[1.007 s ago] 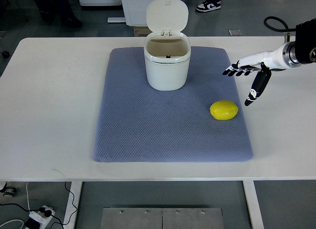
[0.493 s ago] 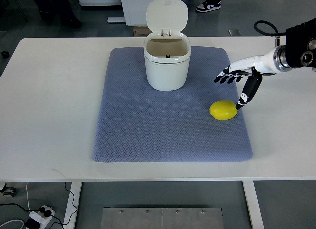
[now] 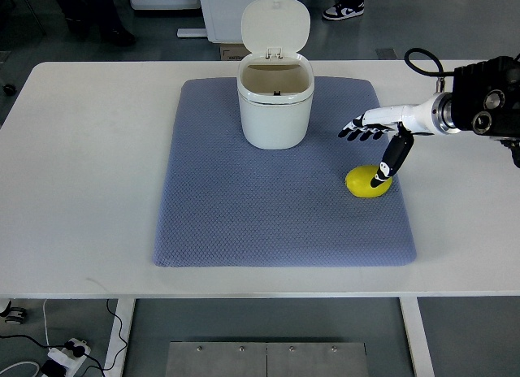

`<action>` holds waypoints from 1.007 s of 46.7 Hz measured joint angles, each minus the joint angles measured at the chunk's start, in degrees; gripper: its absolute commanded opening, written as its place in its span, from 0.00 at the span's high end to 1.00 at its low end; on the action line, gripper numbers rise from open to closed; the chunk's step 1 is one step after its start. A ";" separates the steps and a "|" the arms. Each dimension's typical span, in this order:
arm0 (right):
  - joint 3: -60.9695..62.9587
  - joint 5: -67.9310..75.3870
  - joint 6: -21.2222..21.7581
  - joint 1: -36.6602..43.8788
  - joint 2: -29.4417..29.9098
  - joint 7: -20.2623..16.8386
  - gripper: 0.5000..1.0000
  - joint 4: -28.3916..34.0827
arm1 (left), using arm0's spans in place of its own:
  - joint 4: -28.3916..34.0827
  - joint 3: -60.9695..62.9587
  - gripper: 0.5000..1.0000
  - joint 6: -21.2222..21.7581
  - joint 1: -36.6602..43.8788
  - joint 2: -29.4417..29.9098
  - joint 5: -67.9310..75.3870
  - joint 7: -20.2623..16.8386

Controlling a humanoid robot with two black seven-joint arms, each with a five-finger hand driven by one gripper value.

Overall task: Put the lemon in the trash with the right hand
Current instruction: 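Lower the right hand down onto the yellow lemon, then close the right hand fingers around the lemon and lift it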

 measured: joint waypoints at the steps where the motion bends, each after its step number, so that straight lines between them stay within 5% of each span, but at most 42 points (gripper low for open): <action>1: 0.00 -0.01 -0.02 -0.19 0.10 0.00 0.07 0.00 | 0.00 0.00 0.00 0.00 0.01 0.00 0.00 0.00; 47: 0.96 -0.76 -2.24 -6.90 0.70 2.02 0.17 -3.67 | -0.02 0.04 0.00 0.00 0.02 0.00 0.02 0.00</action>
